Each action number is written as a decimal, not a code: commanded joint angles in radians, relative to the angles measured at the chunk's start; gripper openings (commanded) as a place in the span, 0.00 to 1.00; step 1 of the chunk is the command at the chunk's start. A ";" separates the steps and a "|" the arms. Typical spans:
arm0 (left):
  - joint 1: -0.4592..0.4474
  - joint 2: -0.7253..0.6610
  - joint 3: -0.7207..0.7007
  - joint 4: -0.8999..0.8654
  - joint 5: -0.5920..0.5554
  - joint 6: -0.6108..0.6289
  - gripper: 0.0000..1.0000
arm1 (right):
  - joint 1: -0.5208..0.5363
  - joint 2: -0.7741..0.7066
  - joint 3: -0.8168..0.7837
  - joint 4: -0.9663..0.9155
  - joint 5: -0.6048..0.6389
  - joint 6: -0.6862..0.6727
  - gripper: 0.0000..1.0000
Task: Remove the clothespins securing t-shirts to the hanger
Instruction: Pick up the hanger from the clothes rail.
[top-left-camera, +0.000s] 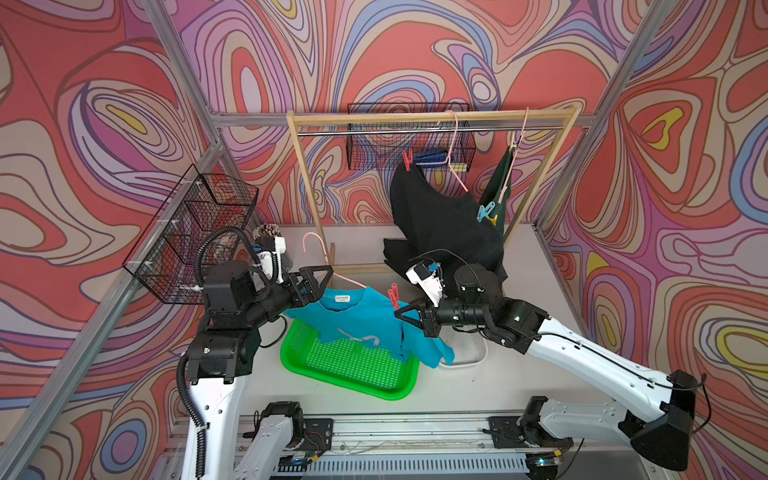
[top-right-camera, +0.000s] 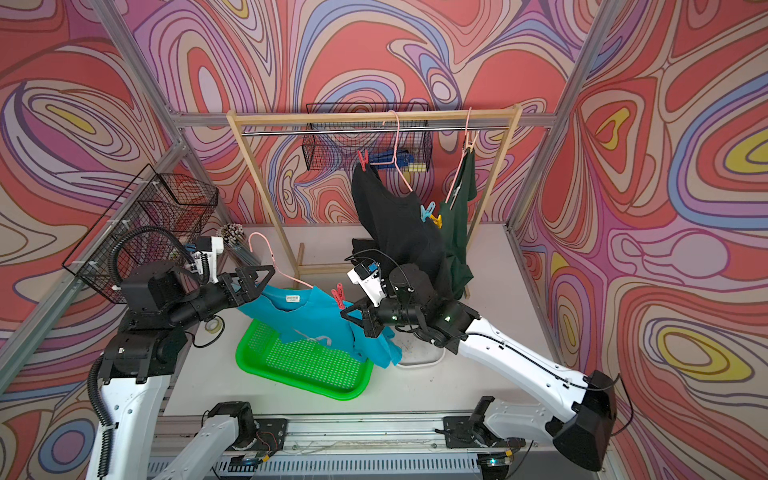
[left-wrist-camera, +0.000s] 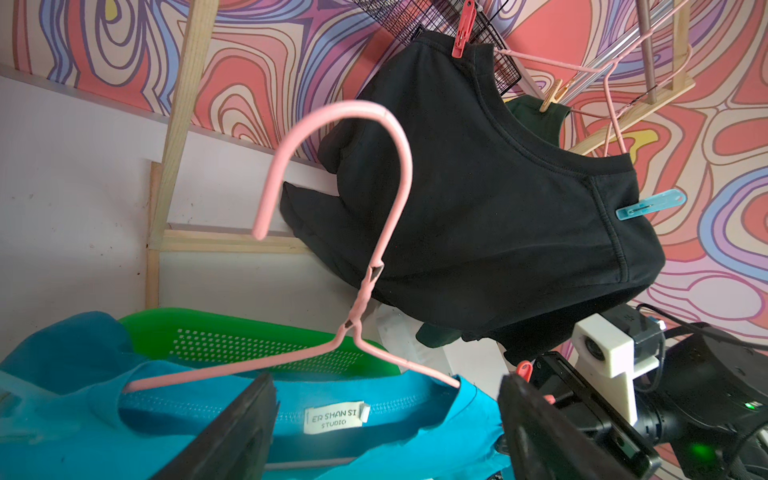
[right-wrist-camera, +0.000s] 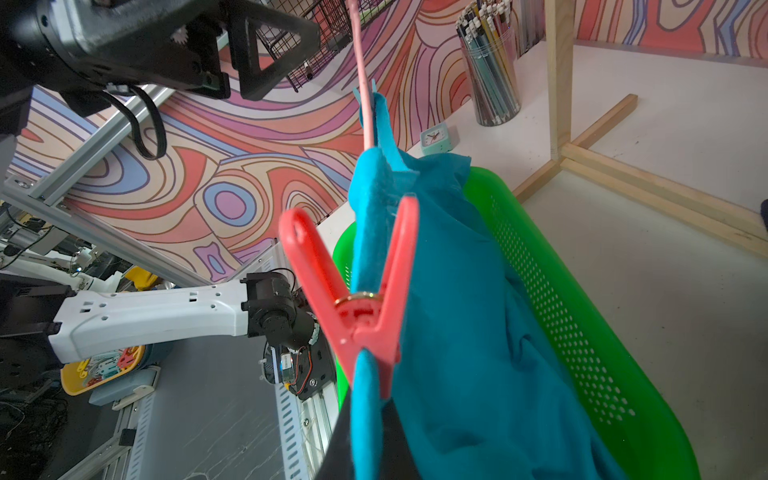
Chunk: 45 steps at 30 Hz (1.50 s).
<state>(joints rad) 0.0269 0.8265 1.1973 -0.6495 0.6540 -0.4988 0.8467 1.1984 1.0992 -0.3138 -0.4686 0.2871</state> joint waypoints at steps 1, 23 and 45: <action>-0.002 0.020 -0.004 0.051 0.007 -0.001 0.82 | 0.009 -0.002 -0.006 0.057 -0.008 -0.020 0.00; -0.002 0.128 -0.040 0.196 0.067 -0.013 0.31 | 0.010 0.018 -0.008 0.048 -0.017 -0.032 0.00; -0.002 0.103 -0.102 0.213 0.077 0.062 0.00 | 0.010 0.010 -0.004 0.002 0.014 -0.022 0.43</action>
<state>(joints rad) 0.0280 0.9390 1.1023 -0.4595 0.6895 -0.4332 0.8524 1.2186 1.0866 -0.2897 -0.4671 0.2756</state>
